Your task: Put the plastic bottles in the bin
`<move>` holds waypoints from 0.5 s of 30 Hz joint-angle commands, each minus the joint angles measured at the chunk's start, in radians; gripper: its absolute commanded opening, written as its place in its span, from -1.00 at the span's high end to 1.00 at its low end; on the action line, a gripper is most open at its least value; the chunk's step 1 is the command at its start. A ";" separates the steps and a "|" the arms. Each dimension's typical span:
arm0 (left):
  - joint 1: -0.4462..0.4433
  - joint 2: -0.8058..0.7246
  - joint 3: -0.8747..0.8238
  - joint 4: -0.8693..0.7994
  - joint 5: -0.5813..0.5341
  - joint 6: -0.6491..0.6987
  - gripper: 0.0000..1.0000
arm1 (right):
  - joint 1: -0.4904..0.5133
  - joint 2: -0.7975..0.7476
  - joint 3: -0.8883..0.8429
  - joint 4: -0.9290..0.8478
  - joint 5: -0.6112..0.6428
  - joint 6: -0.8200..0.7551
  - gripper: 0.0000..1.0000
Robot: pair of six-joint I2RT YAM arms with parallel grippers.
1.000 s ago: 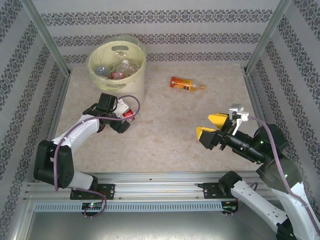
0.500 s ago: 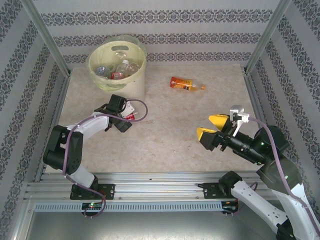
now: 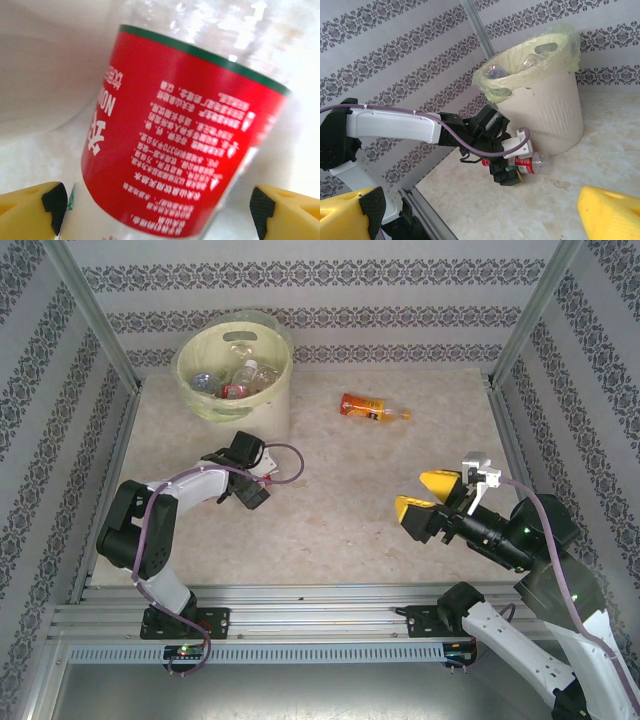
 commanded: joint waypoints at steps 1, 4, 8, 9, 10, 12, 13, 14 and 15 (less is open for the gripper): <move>-0.034 -0.014 0.014 -0.086 0.045 -0.045 -0.85 | 0.010 -0.010 -0.012 -0.001 0.012 -0.011 -0.96; -0.037 -0.005 0.031 -0.127 0.071 -0.075 -0.71 | 0.011 -0.011 -0.009 -0.003 0.012 -0.012 -0.96; -0.047 0.005 0.061 -0.188 0.131 -0.125 -0.49 | 0.010 -0.014 -0.009 -0.005 0.012 -0.012 -0.96; -0.053 0.005 0.066 -0.200 0.138 -0.136 -0.43 | 0.010 -0.014 -0.010 -0.005 0.012 -0.010 -0.97; -0.061 0.006 0.068 -0.210 0.140 -0.144 -0.36 | 0.010 -0.014 -0.011 -0.002 0.012 -0.010 -0.96; -0.073 -0.001 0.068 -0.215 0.152 -0.161 -0.27 | 0.010 -0.013 -0.013 0.002 0.011 -0.007 -0.97; -0.077 -0.008 0.067 -0.214 0.163 -0.171 -0.23 | 0.010 -0.011 -0.015 0.005 0.009 -0.007 -0.96; -0.082 -0.016 0.065 -0.213 0.173 -0.181 -0.22 | 0.010 -0.010 -0.015 0.006 0.009 -0.006 -0.96; -0.090 -0.027 0.065 -0.211 0.191 -0.190 -0.22 | 0.010 -0.008 -0.015 0.007 0.008 -0.007 -0.96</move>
